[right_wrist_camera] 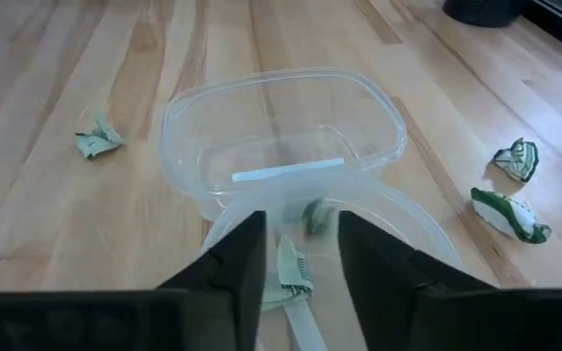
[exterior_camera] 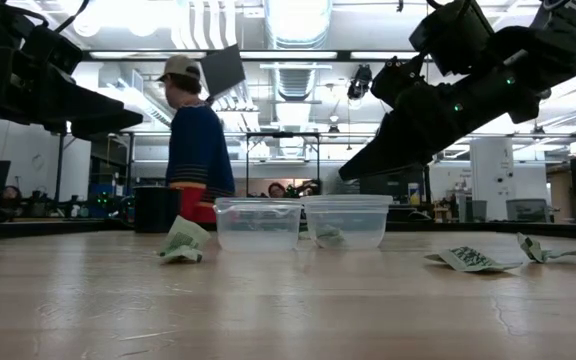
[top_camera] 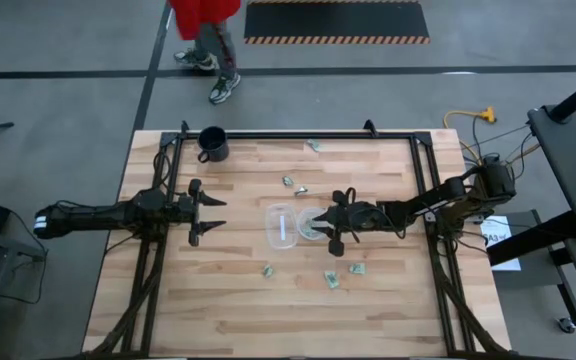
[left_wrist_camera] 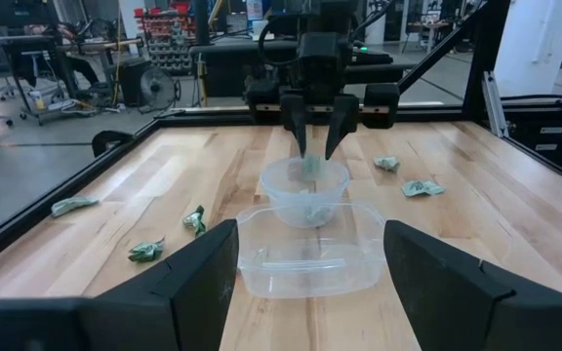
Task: Pick and place Stevia / Truvia into bins
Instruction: Put the green stevia packet into the right transparent container
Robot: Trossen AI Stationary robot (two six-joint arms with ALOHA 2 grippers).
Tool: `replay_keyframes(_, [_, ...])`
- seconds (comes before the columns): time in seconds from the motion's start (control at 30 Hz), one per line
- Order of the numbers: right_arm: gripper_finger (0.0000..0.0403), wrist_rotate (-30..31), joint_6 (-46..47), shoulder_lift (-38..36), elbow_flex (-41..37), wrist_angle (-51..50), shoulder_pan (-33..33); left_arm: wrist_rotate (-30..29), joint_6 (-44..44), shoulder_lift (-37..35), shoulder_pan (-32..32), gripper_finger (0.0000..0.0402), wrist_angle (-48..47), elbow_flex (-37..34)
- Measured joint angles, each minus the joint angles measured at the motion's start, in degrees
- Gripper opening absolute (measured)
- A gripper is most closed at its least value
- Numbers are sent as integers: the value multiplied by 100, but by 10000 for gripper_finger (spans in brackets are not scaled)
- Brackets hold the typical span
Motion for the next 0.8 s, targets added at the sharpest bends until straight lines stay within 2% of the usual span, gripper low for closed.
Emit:
replay_keyframes(0.17, [170,2,17,-2,0,0,2,1,0,0,-1,240,0,0])
replay_keyframes(0.3, [195,2,0,-2,0,2,2,-1,0,0,0,240,0,0])
replay_keyframes(0.63, [205,-59,-4,-6,68,-9,7,1,0,0,-1,240,0,0])
replay_keyframes(0.8, [206,-640,0,-128,212,-464,20,-1,0,0,0,240,0,0])
